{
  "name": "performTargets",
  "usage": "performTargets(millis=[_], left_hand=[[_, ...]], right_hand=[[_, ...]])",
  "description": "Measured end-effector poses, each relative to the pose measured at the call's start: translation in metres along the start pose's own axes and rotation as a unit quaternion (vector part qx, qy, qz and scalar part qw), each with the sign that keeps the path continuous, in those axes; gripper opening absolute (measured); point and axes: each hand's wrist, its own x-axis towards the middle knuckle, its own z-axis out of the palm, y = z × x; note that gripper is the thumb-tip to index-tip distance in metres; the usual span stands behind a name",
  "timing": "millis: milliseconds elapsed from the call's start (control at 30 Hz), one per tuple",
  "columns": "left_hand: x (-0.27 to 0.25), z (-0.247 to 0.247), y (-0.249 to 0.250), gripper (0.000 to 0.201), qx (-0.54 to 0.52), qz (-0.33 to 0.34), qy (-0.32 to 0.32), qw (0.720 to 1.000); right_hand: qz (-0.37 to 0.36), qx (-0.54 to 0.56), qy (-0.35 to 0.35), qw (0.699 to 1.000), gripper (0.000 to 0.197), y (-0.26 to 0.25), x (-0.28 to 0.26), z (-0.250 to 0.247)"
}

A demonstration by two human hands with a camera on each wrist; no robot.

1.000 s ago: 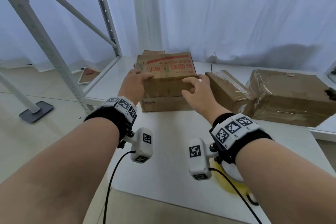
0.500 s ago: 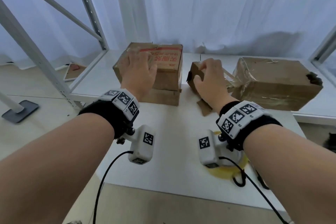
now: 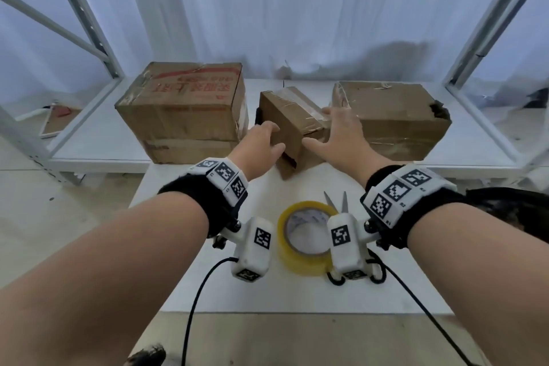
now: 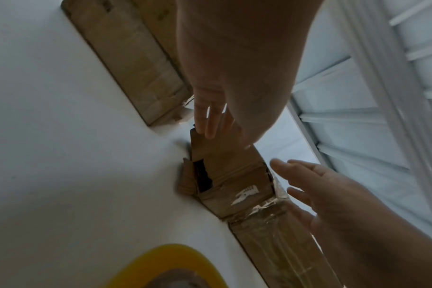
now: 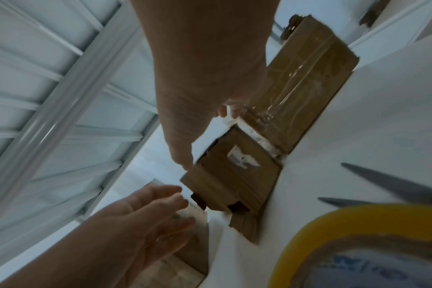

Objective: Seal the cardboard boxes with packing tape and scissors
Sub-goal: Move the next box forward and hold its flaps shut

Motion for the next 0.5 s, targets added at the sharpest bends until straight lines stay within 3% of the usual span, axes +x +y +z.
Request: performTargets(millis=[133, 267, 500], left_hand=[[0.011, 0.009, -0.019, 0.039, 0.010, -0.025, -0.027, 0.999], [0.010, 0.014, -0.035, 0.038, 0.019, -0.047, -0.035, 0.998], [0.007, 0.010, -0.036, 0.047, -0.027, -0.021, 0.011, 0.999]], right_hand=[[-0.006, -0.051, -0.005, 0.999, 0.084, -0.006, 0.020, 0.023], [-0.018, -0.168, 0.028, 0.985, 0.072, -0.009, 0.024, 0.033], [-0.017, -0.064, 0.030, 0.997, 0.063, -0.009, 0.008, 0.031]])
